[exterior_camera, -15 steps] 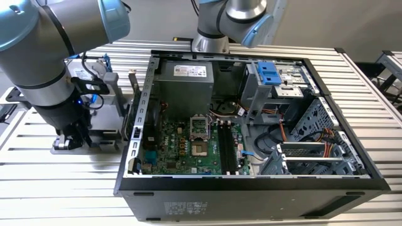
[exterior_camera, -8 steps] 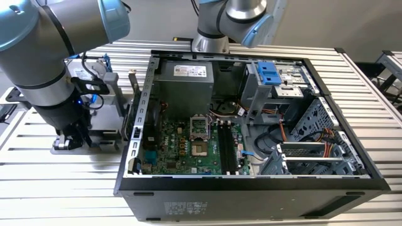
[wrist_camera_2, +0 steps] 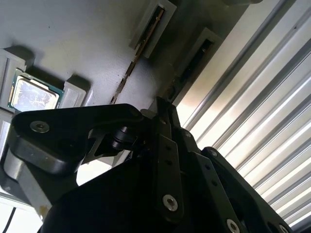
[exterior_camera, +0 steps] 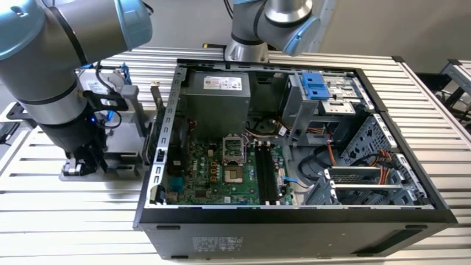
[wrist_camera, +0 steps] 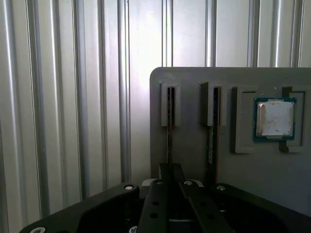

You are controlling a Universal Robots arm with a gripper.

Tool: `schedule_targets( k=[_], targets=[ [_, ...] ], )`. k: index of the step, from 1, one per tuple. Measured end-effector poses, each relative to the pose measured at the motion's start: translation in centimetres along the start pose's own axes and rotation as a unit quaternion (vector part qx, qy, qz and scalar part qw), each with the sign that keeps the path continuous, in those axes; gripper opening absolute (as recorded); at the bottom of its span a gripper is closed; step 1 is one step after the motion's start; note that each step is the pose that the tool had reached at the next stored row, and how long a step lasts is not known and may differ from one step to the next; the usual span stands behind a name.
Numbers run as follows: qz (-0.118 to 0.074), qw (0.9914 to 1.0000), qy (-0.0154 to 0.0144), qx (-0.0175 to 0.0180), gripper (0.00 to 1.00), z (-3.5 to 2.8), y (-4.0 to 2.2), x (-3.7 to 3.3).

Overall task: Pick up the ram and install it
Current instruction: 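Pick up the ram and move it above insertion slot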

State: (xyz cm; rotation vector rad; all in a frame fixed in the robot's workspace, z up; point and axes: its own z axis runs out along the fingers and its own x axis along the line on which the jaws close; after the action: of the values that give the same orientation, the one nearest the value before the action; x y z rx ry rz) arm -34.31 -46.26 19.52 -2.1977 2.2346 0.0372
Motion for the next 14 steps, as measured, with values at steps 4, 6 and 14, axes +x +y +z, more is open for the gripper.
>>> schedule_targets(
  k=[4,6,14],
  targets=[
    [0.000,1.00000,0.0001,0.0000,0.00,-0.54,0.00,-0.01],
    [0.000,1.00000,0.0001,-0.0001,0.00,-0.90,0.01,-0.02],
    [0.000,1.00000,0.0000,0.0000,0.00,-2.01,0.02,-0.09]
  ],
)
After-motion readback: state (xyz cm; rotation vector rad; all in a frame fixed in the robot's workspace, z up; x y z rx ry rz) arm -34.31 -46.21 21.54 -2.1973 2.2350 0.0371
